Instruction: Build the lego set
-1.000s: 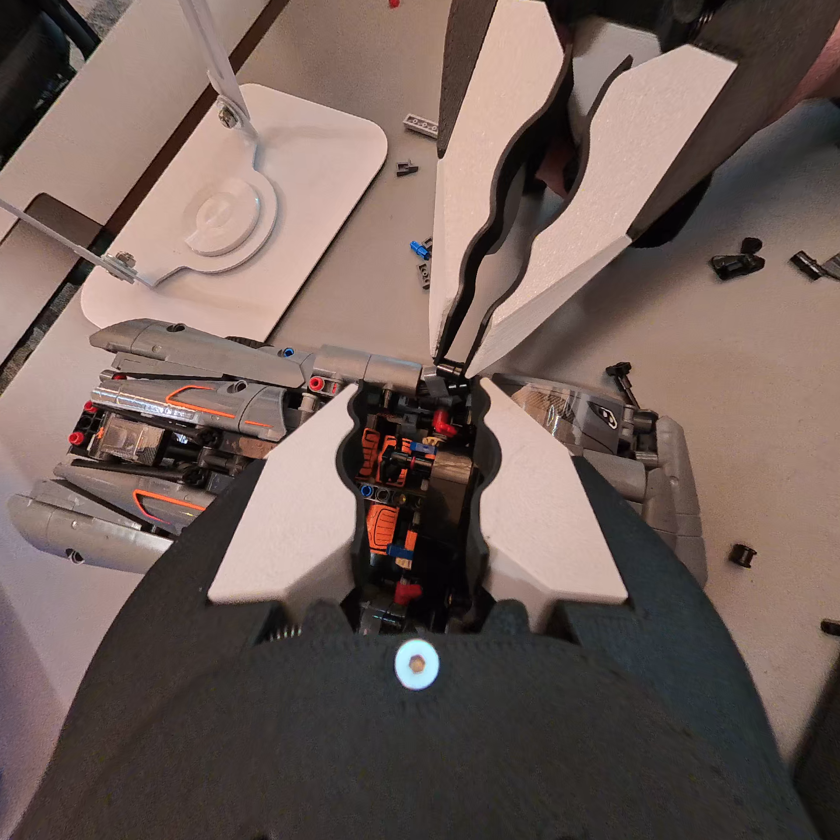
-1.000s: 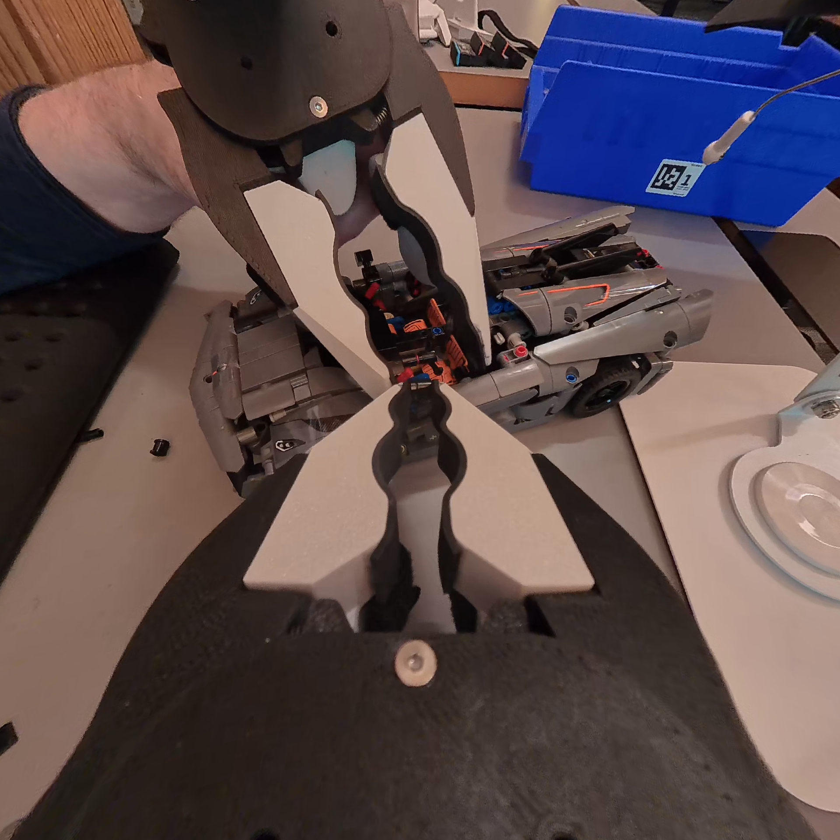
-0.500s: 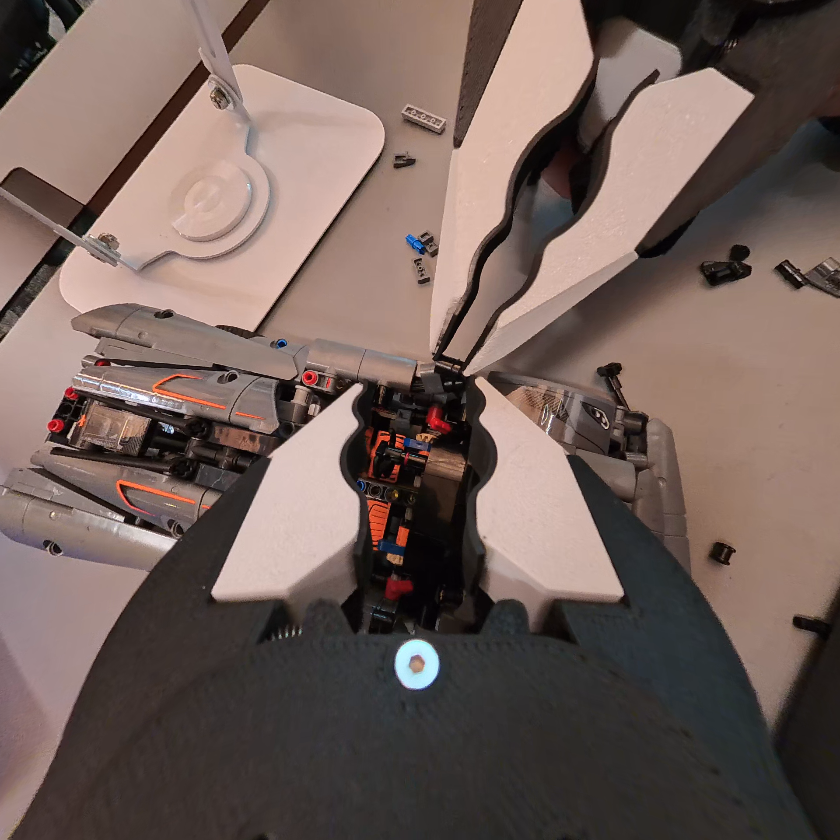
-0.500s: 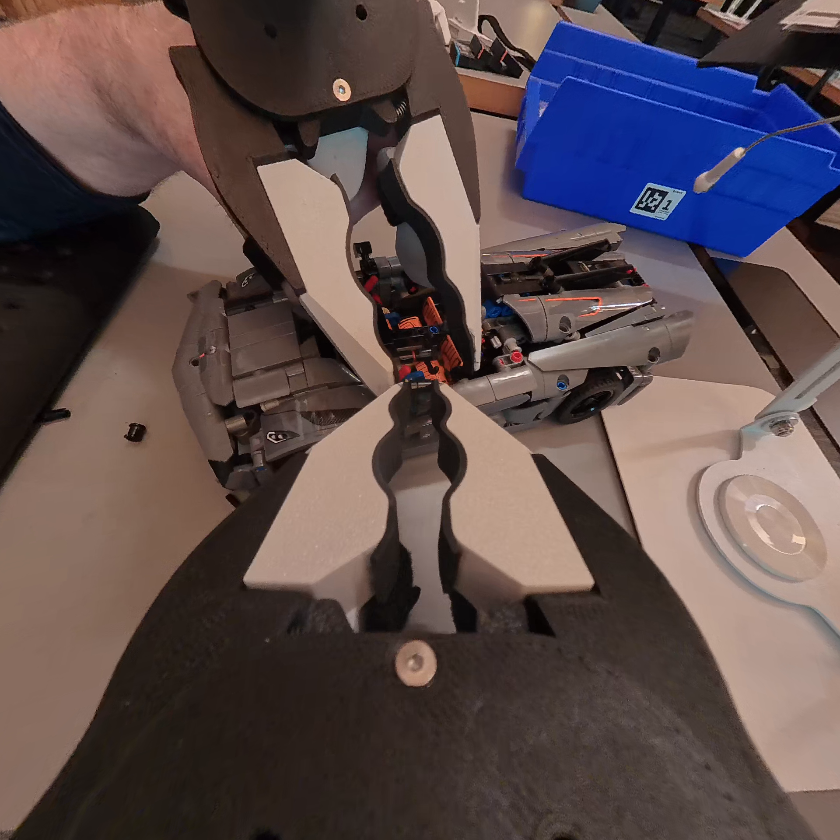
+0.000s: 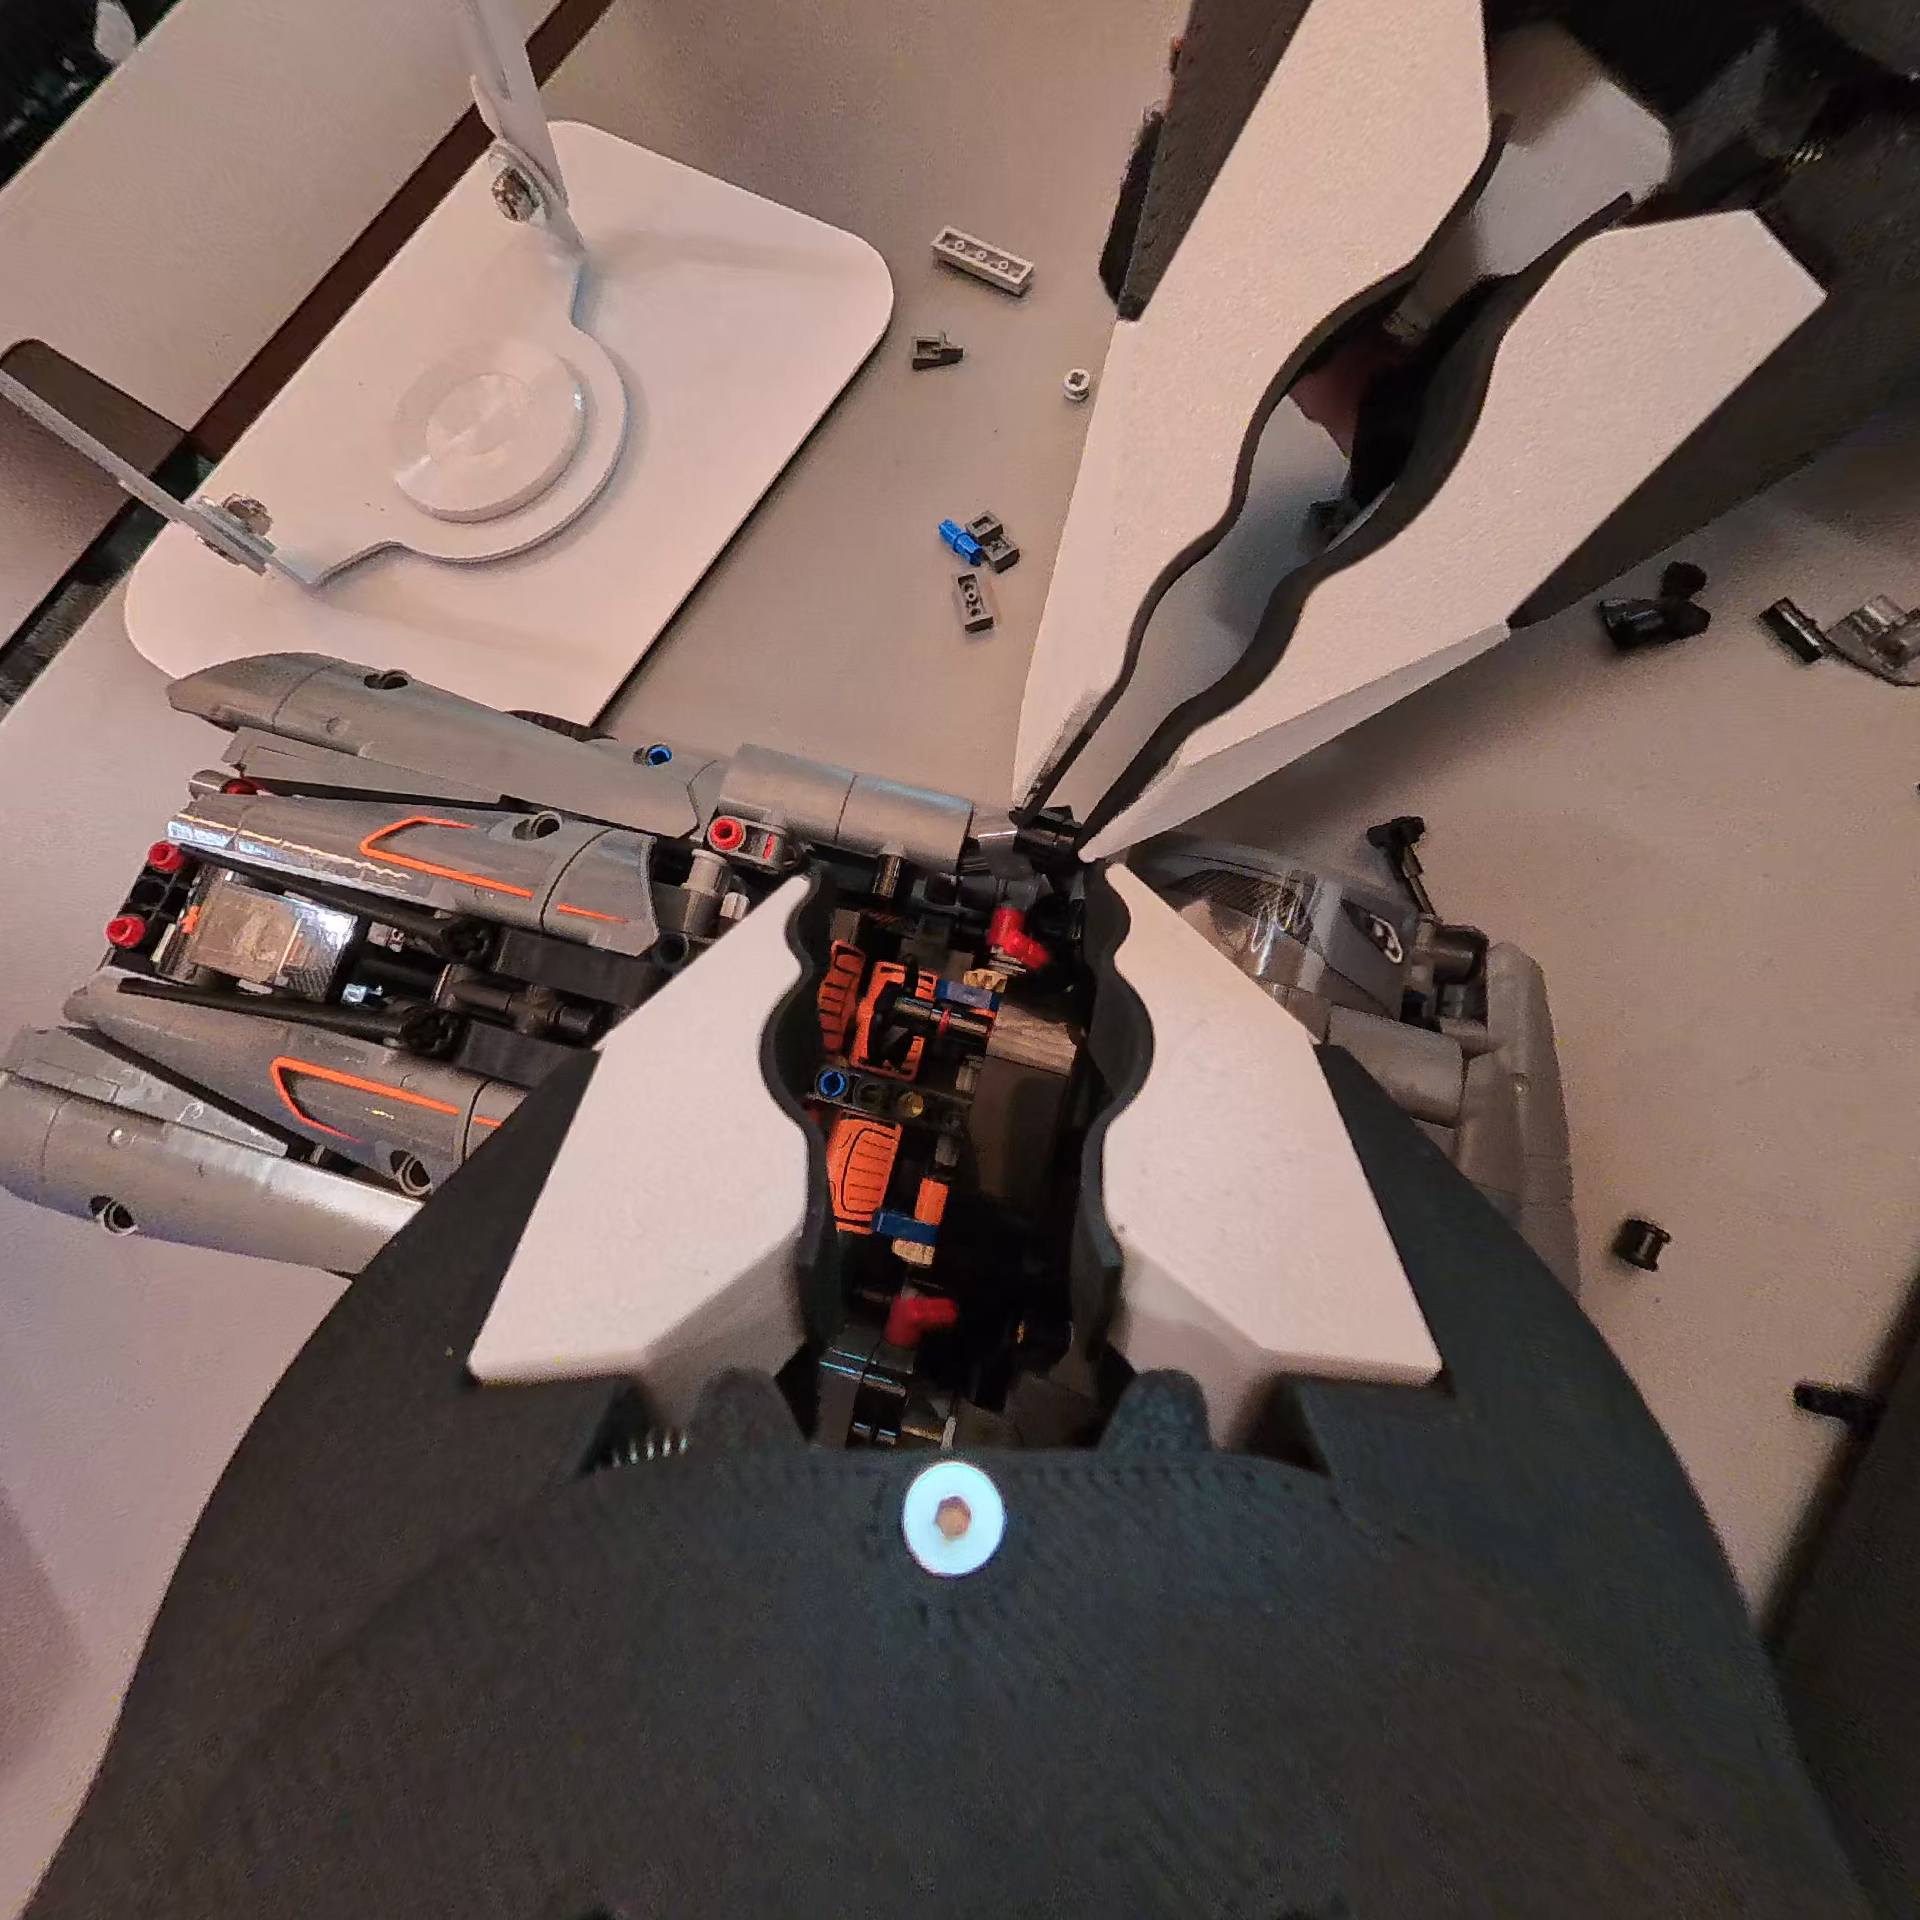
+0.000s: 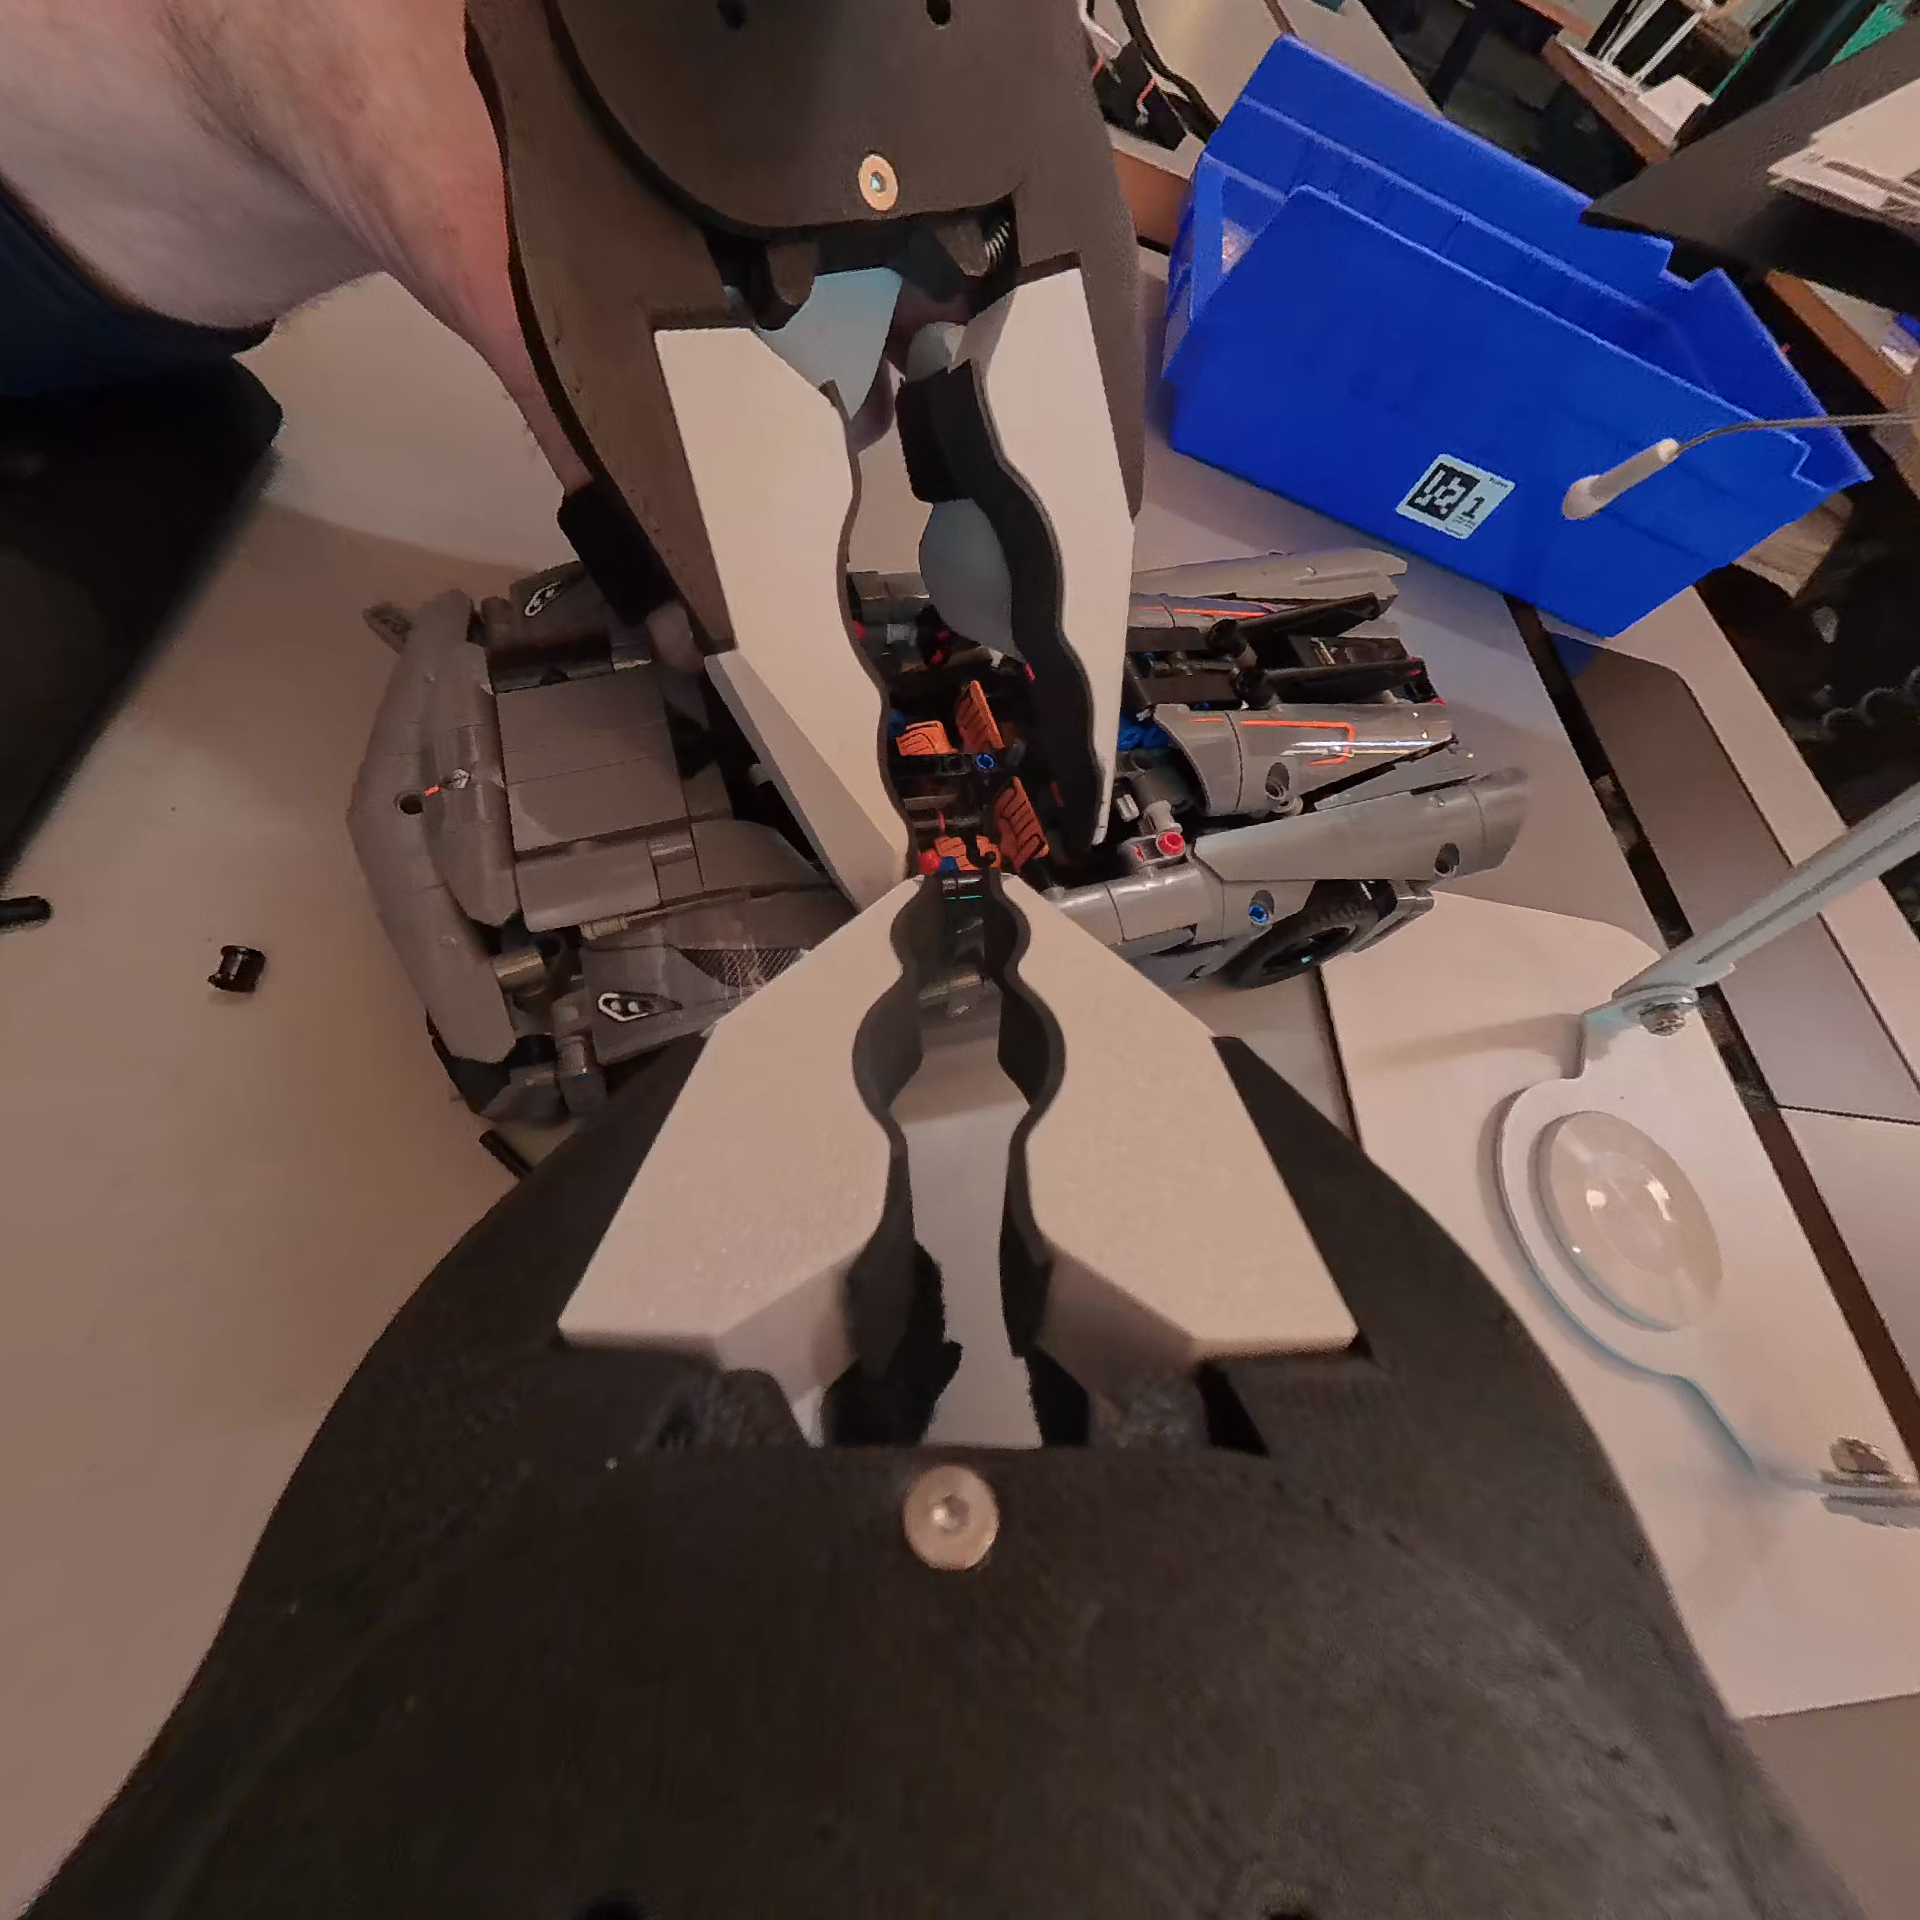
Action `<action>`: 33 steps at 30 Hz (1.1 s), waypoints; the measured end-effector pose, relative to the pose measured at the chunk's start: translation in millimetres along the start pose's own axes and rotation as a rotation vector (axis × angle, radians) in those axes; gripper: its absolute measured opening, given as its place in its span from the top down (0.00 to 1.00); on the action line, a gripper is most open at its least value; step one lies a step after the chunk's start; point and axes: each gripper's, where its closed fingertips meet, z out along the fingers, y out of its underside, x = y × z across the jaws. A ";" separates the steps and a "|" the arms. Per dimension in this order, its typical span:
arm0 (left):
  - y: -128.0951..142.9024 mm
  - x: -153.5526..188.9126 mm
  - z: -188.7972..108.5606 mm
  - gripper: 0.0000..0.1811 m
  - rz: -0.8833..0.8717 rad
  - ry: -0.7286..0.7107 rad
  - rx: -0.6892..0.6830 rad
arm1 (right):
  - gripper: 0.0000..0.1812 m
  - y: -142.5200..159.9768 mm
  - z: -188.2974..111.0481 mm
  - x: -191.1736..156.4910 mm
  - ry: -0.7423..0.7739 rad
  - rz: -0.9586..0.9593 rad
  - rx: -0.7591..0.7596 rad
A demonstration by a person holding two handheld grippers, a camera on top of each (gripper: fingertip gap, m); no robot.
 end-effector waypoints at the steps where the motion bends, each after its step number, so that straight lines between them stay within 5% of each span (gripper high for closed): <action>1: -0.1 -0.1 0.0 0.74 0.003 -0.002 0.000 | 0.97 -0.1 -0.1 0.0 0.003 -0.007 -0.004; 33: 1.5 8.0 -9.8 0.85 0.051 0.057 0.023 | 0.94 8.2 9.0 2.9 -0.011 0.114 -0.043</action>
